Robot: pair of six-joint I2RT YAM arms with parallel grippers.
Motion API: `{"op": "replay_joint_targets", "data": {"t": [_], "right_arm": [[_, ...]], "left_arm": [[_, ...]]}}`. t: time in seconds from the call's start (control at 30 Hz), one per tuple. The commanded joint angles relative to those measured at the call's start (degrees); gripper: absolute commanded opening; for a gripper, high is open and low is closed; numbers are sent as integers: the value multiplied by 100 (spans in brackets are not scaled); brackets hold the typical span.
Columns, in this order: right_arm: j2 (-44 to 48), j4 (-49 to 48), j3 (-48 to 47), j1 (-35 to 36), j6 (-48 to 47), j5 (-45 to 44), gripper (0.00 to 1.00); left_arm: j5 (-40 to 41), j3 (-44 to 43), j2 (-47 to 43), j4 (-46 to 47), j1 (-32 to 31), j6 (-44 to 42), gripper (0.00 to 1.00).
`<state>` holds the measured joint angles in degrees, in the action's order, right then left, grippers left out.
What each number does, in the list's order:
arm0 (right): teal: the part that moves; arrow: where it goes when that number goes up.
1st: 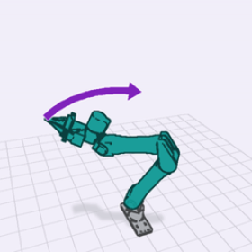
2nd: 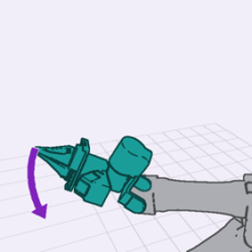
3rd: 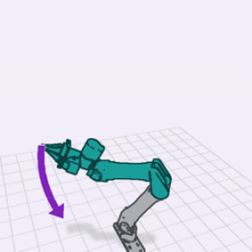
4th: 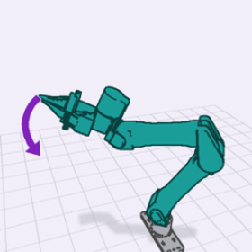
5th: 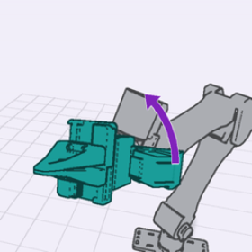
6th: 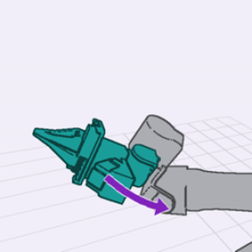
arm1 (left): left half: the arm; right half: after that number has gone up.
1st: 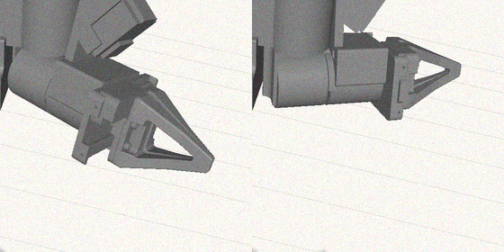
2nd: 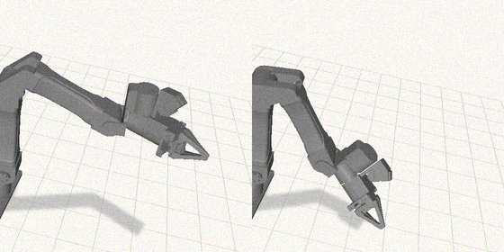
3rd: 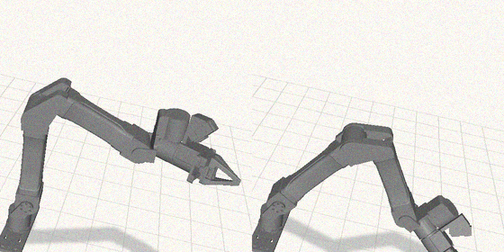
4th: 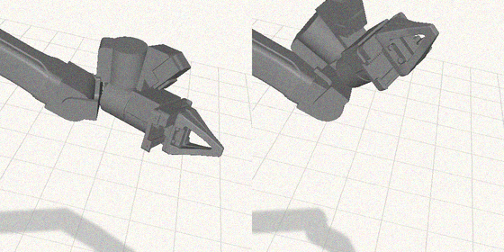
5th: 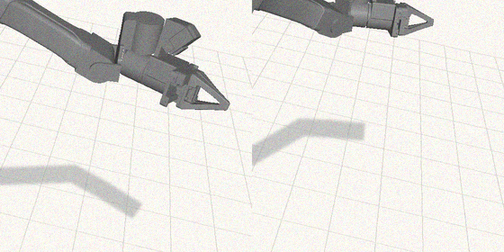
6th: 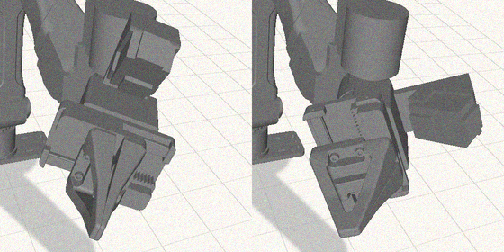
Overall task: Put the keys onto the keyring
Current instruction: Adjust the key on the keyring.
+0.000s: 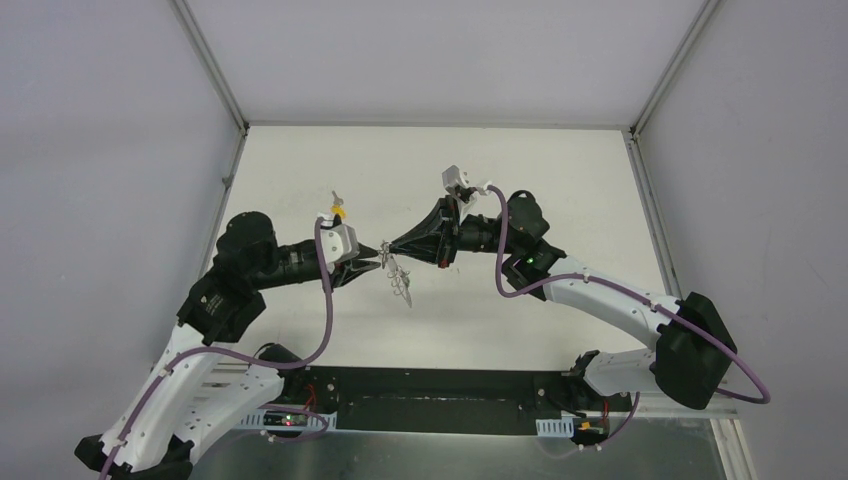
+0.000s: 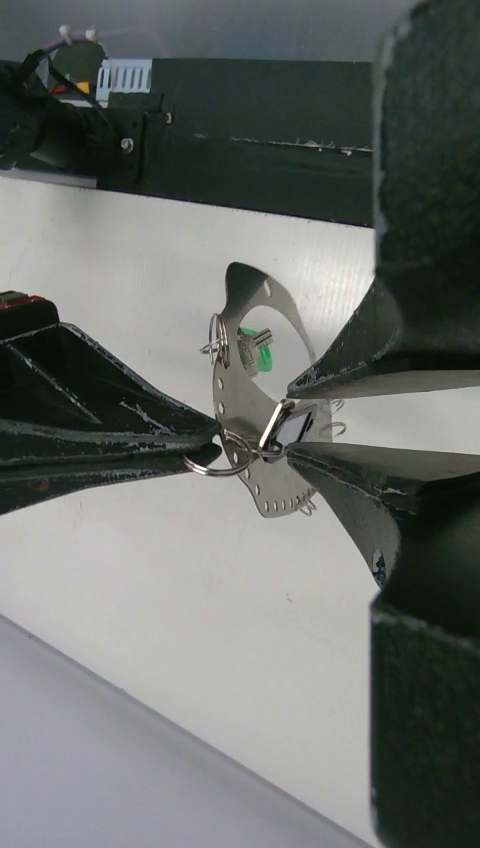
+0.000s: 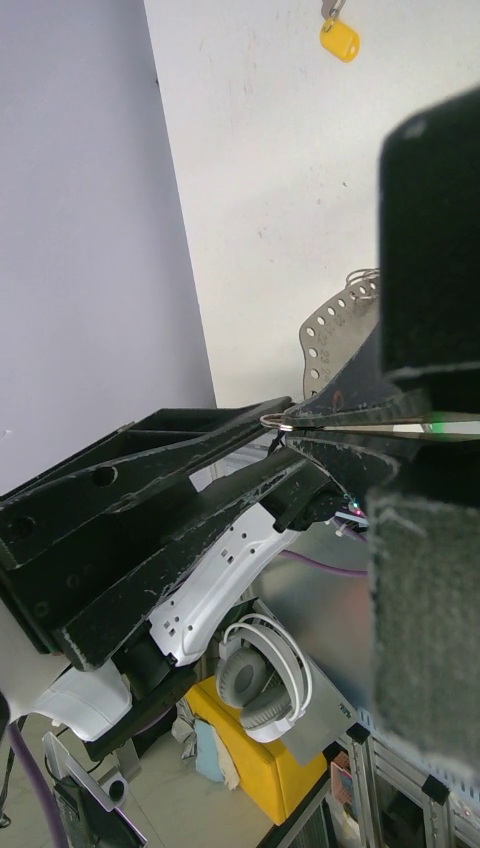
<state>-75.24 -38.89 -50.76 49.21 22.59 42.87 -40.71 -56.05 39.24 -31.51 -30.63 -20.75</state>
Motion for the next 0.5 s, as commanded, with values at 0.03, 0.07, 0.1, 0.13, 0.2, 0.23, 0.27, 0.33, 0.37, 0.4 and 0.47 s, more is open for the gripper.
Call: {"op": "replay_joint_targets", "data": {"t": [0.03,0.07,0.1,0.13,0.2,0.23,0.27,0.33,0.37,0.4,0.47], "right_arm": [[238,-338,-144,-26,6,-3,0],[235,-338,-152,-26,3,-3,0],[230,-338,-153,-26,6,1,0],[223,-338,-160,-31,8,2,0],[221,-338,-162,-34,4,14,0],[221,-338,-162,-34,8,5,0],[211,-338,-159,-34,9,2,0],[205,-338,-154,-34,3,2,0],[203,-338,-153,-34,7,2,0],[203,-338,-153,-34,7,6,0],[197,-338,-153,-34,5,2,0]], "left_arm": [[499,-93,-92,213,66,-55,28],[448,-110,-79,213,66,-93,30],[381,-124,-36,209,66,-122,31],[260,-134,-10,212,64,-150,31],[-29,-185,130,221,66,-167,33],[-125,-202,176,220,66,-154,34],[-175,-213,216,237,66,-128,34],[-217,-202,241,332,67,-99,34],[-225,-178,234,410,66,-70,33],[-234,-146,222,483,66,-45,32],[-248,-117,209,597,66,16,28]]}}
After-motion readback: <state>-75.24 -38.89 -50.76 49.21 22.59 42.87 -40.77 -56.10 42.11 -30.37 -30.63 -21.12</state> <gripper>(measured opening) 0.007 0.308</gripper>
